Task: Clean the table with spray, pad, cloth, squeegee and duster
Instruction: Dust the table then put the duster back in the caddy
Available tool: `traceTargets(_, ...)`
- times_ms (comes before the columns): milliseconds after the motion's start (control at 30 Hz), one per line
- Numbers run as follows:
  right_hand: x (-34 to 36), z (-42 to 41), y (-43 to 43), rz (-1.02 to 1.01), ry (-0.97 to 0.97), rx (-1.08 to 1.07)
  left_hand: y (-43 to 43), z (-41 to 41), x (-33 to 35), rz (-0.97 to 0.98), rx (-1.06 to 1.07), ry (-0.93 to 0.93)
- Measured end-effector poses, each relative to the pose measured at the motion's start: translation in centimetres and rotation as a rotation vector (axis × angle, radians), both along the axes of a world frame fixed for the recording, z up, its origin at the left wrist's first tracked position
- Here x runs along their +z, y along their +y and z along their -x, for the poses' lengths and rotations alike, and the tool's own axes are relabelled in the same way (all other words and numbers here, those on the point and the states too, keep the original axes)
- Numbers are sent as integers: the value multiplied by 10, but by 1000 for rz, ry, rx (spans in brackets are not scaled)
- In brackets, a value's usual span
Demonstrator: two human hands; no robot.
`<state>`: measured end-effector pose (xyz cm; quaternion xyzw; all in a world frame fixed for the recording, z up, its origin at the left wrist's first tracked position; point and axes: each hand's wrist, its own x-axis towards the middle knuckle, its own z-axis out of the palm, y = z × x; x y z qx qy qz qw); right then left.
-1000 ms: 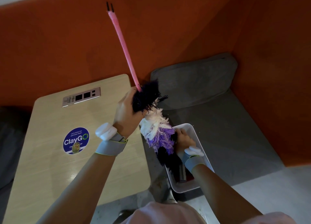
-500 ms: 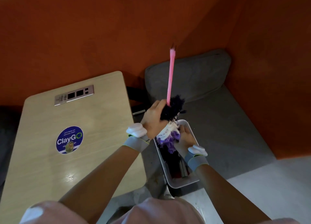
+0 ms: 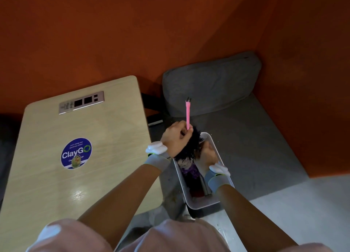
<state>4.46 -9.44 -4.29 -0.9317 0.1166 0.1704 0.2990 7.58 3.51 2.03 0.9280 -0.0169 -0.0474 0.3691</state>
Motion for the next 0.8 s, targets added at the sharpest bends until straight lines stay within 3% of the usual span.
traceTargets(233,5,-4,4,67,-25,128,-5,-10,6,2,45,11)
traceTargets(333,12,-9,5,-88,0,16,-4,-18,10,9,68,0)
traceTargets(533,19,-11,8,-13,121,62,4,-6,-5,22,49,99)
traceTargets(800,14,-13,-12,-149,31,-58,4,-8,-9,-26,73,103)
